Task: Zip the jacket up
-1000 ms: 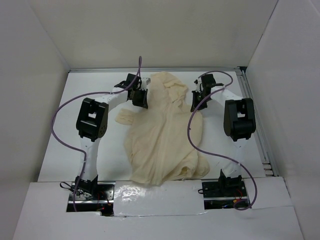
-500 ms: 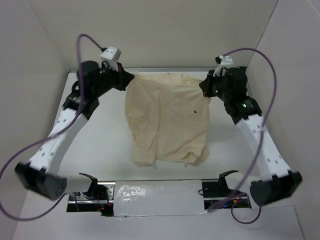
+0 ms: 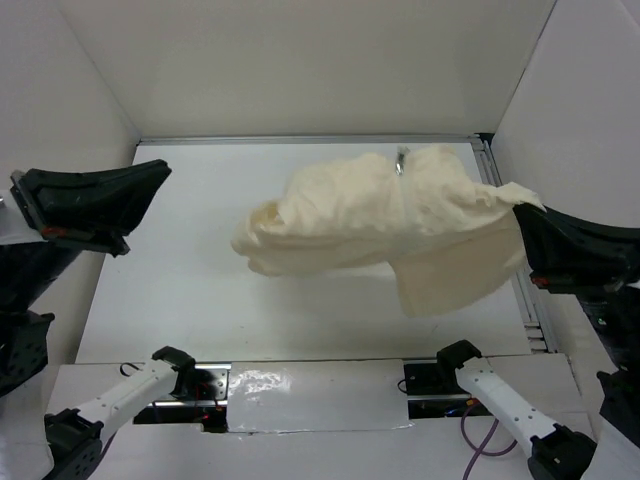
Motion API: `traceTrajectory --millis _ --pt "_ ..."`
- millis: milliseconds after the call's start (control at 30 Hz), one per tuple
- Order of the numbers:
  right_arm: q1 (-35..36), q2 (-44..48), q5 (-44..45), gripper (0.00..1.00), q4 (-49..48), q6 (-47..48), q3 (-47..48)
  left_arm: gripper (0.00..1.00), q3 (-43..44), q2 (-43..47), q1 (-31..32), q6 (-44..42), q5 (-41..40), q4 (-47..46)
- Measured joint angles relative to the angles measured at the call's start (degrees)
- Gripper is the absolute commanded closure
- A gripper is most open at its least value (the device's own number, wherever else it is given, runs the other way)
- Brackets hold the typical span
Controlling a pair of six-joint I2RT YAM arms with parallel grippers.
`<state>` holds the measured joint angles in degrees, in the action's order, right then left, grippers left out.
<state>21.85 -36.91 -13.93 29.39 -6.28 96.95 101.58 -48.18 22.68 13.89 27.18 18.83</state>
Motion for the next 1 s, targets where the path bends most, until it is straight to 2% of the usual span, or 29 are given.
traceTrajectory --millis 100,233,300,333,400,433,467,500,533,567,600,633,700,733,767,933,1000 --pt "-1.07 0.42 4.13 1.00 -0.02 -0.11 0.35 1.00 1.75 -0.20 -1.49 -0.11 -1.42 -1.66" --pt "-1.75 -3.91 10.78 1.00 -1.31 -1.86 -5.64 1.00 -4.37 -2.93 -1.73 -0.07 -6.69 -6.19" --pt "-3.37 -9.73 11.74 1.00 -3.50 -3.39 -11.23 1.00 -7.89 -8.50 -2.23 0.33 -8.55 -8.22" --pt "-4.52 -13.55 11.56 0.94 -4.81 -4.26 -14.05 1.00 -9.33 -12.02 -2.93 1.01 -9.46 -9.53" --pt "-7.41 -24.26 10.47 0.93 -6.40 -5.99 -19.98 1.00 -12.70 -20.57 -4.55 2.40 -9.60 -11.63" --pt "-8.96 -29.92 10.12 0.87 -6.43 -6.45 -21.31 1.00 -15.39 -25.18 -5.66 3.34 -8.90 -12.15" --pt "-10.27 -37.48 10.05 0.74 -6.27 -6.91 -21.53 1.00 -17.75 -29.53 -6.56 4.46 -8.33 -12.11" --pt "-11.76 -45.20 10.29 0.46 -6.23 -7.26 -21.03 0.88 -20.63 -34.80 -7.76 5.27 -7.72 -11.37" --pt "-13.03 -52.52 10.34 0.36 -5.92 -7.69 -20.20 0.80 -22.75 -38.56 -8.41 5.86 -7.43 -10.23" --pt "-14.21 -59.21 10.29 0.34 -5.07 -7.63 -19.19 0.60 -24.59 -42.21 -9.16 6.40 -7.32 -8.09" --pt "-15.08 -63.91 10.03 0.01 -4.66 -7.67 -18.95 0.50 -25.73 -44.94 -9.51 6.73 -7.28 -5.92" --pt "-15.80 -66.88 9.62 0.00 -3.37 -8.09 -19.04 0.43 -26.08 -46.88 -9.49 7.15 -7.19 -3.41" --pt "-16.92 -67.47 8.92 0.00 -1.75 -8.09 -20.46 0.21 -26.08 -47.74 -8.22 7.34 -6.80 -1.07" --pt "-17.07 -65.75 8.79 0.00 -1.36 -8.44 -20.79 0.05 -25.94 -47.17 -7.28 7.06 -6.43 -0.79" --pt "-16.98 -63.34 8.76 0.00 -1.68 -8.87 -21.07 0.01 -26.01 -46.18 -5.95 7.15 -5.95 -1.11" --pt "-15.87 -44.46 11.82 0.00 -2.51 -12.81 -23.71 0.01 -30.99 -37.62 2.29 8.13 -3.39 -2.62" --pt "-16.00 -36.89 14.27 0.00 -3.15 -15.61 -27.50 0.01 -34.07 -34.84 6.38 9.40 -1.49 -3.02"
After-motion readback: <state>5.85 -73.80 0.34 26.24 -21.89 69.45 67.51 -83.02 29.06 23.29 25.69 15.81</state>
